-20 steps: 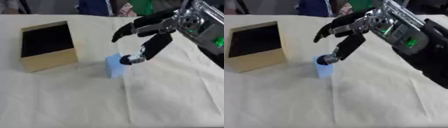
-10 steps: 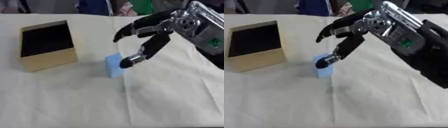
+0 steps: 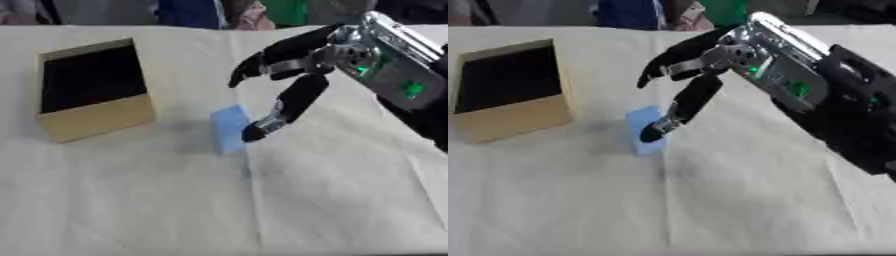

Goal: Pick up objects on the table and place them in the box.

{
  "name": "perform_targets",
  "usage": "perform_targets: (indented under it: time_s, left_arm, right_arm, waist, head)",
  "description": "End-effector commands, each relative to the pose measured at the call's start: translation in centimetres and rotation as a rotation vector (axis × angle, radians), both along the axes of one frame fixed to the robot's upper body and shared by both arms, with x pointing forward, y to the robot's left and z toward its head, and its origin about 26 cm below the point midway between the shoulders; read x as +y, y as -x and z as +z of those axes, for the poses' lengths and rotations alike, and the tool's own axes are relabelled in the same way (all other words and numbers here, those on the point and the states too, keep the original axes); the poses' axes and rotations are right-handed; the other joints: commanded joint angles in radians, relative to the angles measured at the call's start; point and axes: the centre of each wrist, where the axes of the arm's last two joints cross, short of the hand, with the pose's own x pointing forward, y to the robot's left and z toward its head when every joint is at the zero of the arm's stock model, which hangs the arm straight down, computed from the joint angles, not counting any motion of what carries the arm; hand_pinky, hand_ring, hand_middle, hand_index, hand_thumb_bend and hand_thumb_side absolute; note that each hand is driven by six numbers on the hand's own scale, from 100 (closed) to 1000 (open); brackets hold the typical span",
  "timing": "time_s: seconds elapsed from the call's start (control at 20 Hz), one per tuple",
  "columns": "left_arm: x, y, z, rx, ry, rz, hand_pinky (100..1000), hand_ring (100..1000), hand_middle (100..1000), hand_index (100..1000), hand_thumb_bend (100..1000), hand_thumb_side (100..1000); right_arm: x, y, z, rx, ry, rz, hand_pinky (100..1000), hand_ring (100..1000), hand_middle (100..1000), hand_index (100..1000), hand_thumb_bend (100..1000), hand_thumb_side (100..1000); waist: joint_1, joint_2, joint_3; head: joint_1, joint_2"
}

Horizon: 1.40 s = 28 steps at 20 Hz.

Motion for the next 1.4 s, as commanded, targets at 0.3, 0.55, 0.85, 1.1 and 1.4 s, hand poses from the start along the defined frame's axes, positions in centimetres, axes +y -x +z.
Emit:
perform_targets:
  time_s: [0.3,0.55,0.85,1.1,1.4]
  left_arm:
    - [0.1,0.3,1.1,-0.030,-0.010,0.000,732,894,695,825,122,1000]
    - [0.1,0.2,1.1,-0.031,-0.009,-0.002,732,893,693,824,122,1000]
    - [0.1,0.2,1.1,-0.030,-0.007,-0.003,731,892,689,820,121,1000]
    - [0.1,0.3,1.1,-0.031,-0.007,-0.002,729,891,686,819,120,1000]
    - [0.2,0.3,1.0,-0.029,-0.004,0.000,727,890,681,814,118,1000]
  right_arm:
    - [0.1,0.4,1.8,-0.045,-0.026,0.019,962,967,802,1000,442,915]
    - [0.0,0.3,1.3,0.005,-0.054,0.012,978,988,836,1000,399,918]
    - [-0.7,-1.5,-0.5,0.067,-0.039,-0.041,1000,1000,925,1000,585,1000]
    - [-1.1,-2.8,-1.5,0.067,-0.005,-0.046,1000,1000,951,1000,642,1000]
    - [-1.4,-3.6,-1.7,0.061,0.006,-0.051,1000,1000,960,1000,561,959]
  waist:
    - [0.005,-0.012,-0.001]
    - [0.006,-0.012,-0.001]
    - [0.007,-0.009,0.001]
    - [0.008,-0.005,0.003]
    - [0.008,0.001,0.007]
  head:
    - [0.006,-0.010]
    - [0.007,-0.014]
    - [0.007,-0.017]
    - [0.008,-0.018]
    - [0.010,-0.020]
